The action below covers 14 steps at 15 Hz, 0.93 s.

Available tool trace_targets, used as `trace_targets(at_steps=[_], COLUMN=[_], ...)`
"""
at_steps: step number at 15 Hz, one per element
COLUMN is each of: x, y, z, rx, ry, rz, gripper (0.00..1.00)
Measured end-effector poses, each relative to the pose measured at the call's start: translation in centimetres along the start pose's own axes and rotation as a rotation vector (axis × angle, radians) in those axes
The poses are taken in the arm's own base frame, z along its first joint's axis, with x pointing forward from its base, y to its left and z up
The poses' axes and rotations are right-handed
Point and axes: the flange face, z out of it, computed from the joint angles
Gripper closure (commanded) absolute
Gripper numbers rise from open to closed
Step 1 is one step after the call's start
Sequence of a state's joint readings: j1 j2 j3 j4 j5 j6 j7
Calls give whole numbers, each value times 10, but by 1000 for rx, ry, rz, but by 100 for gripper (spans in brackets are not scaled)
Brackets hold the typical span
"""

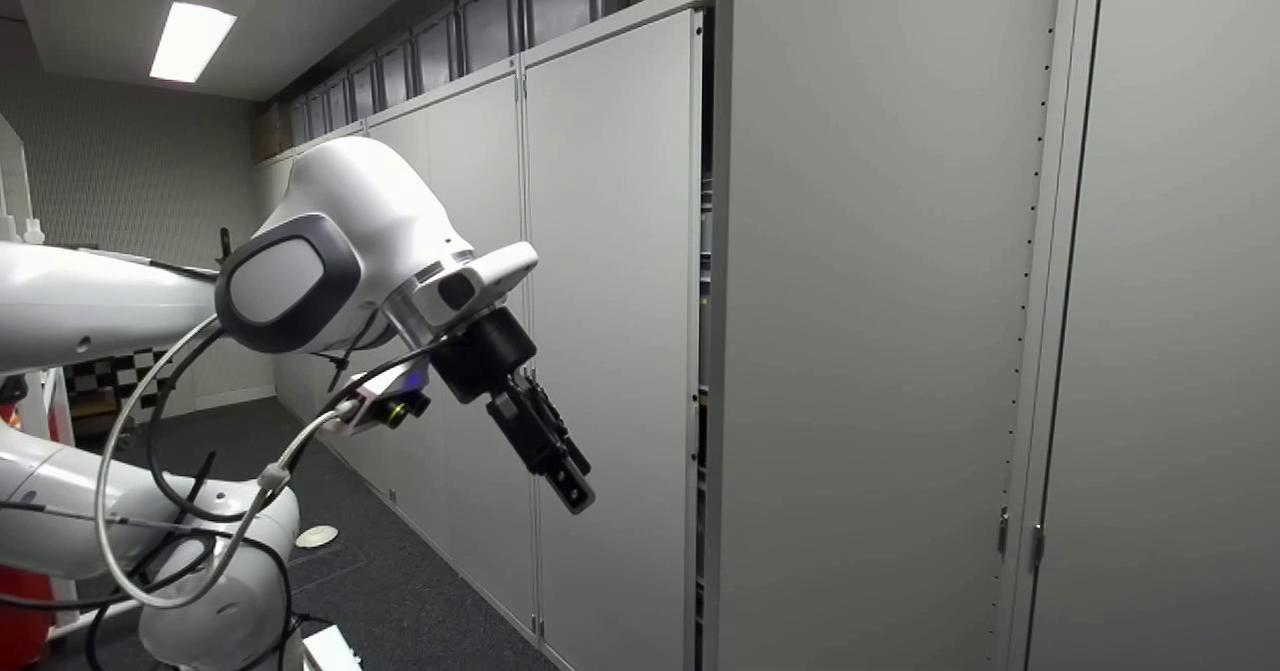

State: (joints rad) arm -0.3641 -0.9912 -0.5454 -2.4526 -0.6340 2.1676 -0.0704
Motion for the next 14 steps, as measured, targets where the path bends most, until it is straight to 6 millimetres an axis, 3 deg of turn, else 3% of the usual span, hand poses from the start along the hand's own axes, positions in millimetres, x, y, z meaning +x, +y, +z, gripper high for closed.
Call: trace_targets(at_steps=[14], x=[23], y=[13], z=[26], rx=[73], ry=[-40], rz=[-3], gripper=[0])
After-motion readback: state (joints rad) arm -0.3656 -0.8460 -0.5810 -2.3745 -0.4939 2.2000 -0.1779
